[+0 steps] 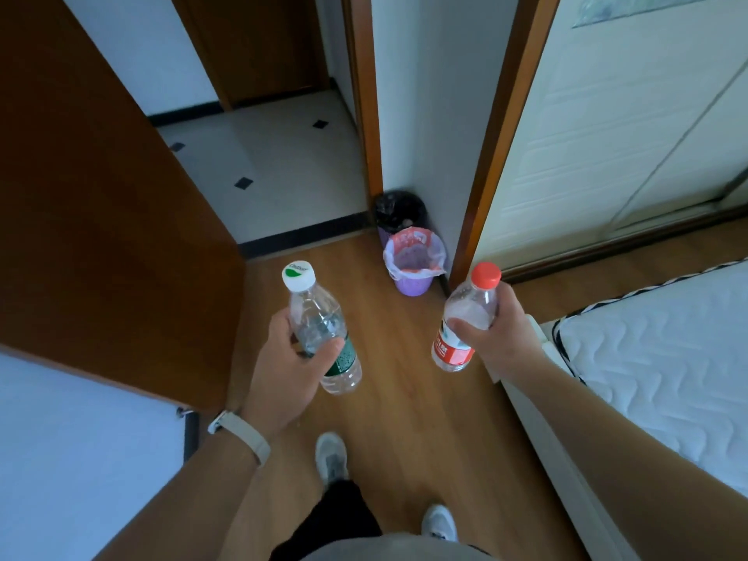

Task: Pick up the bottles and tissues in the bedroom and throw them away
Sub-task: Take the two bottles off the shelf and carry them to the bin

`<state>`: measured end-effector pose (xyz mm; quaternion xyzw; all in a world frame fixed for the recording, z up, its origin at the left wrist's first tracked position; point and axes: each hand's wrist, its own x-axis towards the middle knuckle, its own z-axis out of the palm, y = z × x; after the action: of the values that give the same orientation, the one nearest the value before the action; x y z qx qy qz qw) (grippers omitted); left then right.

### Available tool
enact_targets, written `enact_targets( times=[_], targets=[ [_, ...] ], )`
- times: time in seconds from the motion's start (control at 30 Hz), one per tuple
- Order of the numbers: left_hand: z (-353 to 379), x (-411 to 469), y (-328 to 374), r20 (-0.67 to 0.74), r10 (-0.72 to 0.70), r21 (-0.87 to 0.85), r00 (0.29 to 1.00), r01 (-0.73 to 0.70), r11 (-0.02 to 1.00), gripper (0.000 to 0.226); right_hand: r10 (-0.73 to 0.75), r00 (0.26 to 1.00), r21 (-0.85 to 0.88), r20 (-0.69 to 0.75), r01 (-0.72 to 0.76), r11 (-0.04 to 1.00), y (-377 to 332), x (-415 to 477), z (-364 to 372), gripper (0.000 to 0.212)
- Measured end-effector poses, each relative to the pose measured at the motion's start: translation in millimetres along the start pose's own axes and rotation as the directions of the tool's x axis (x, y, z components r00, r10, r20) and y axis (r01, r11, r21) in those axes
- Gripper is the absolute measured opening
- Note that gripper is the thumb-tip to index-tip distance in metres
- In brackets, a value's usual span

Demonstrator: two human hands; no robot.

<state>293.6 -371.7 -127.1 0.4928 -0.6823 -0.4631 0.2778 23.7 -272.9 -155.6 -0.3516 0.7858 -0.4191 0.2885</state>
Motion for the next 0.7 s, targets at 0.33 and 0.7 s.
enact_targets(
  times=[0.33,0.7],
  targets=[
    [-48.5,184.2,-37.4,0.070,0.011,-0.101,0.998,-0.004,0.995,0.046,0.113,0.986,-0.071,-0.125,-0.123,0.990,-72.6,124.9,67.5,0.056],
    [-108.8,352.9,-50.5,0.177,0.060,-0.097,0.982,-0.043,0.994,0.048,0.057,0.984,-0.184,-0.171,-0.089,0.979,-154.8,237.6,144.3,0.062]
  ],
)
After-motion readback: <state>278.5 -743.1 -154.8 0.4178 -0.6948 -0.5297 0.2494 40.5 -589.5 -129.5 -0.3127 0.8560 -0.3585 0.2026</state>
